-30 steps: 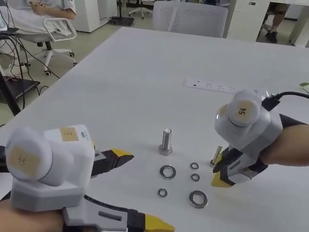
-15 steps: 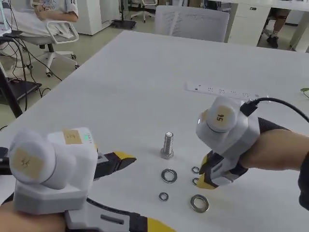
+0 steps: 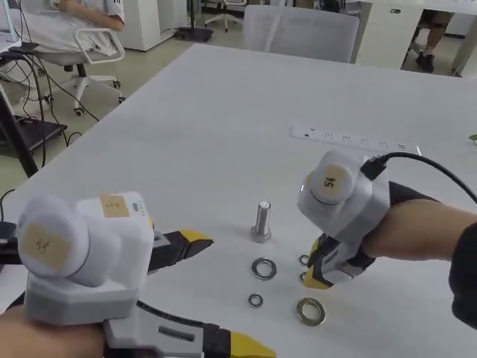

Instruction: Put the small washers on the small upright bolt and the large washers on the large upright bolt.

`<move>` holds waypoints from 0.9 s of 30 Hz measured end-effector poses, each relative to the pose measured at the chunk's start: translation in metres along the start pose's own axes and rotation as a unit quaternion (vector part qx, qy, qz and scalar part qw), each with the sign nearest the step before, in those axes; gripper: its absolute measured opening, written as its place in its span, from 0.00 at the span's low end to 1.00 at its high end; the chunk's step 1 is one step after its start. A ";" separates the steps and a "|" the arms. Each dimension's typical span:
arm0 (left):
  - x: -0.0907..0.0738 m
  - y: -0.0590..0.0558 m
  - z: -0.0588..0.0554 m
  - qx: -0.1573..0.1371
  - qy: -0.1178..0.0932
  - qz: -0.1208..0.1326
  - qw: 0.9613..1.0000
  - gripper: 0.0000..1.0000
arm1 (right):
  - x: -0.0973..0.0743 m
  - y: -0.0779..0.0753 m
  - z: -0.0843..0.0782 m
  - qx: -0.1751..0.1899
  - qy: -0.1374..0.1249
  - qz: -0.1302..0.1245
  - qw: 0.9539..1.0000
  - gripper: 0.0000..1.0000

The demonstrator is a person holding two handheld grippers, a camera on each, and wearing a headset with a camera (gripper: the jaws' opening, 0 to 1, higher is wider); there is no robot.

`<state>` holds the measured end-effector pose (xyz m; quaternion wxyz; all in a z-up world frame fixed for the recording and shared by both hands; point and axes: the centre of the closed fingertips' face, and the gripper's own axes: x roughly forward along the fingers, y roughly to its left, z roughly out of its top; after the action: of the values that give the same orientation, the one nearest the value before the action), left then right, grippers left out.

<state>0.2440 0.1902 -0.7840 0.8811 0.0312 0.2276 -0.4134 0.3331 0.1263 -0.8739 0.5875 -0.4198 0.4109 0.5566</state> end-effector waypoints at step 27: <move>0.000 -0.002 -0.001 -0.001 0.003 0.002 1.000 0.90 | 0.004 0.000 -0.004 0.010 -0.004 0.006 1.000 0.15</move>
<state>0.2424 0.1892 -0.7853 0.8814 0.0320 0.2301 -0.4113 0.3330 0.1234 -0.8793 0.5903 -0.4087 0.4167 0.5576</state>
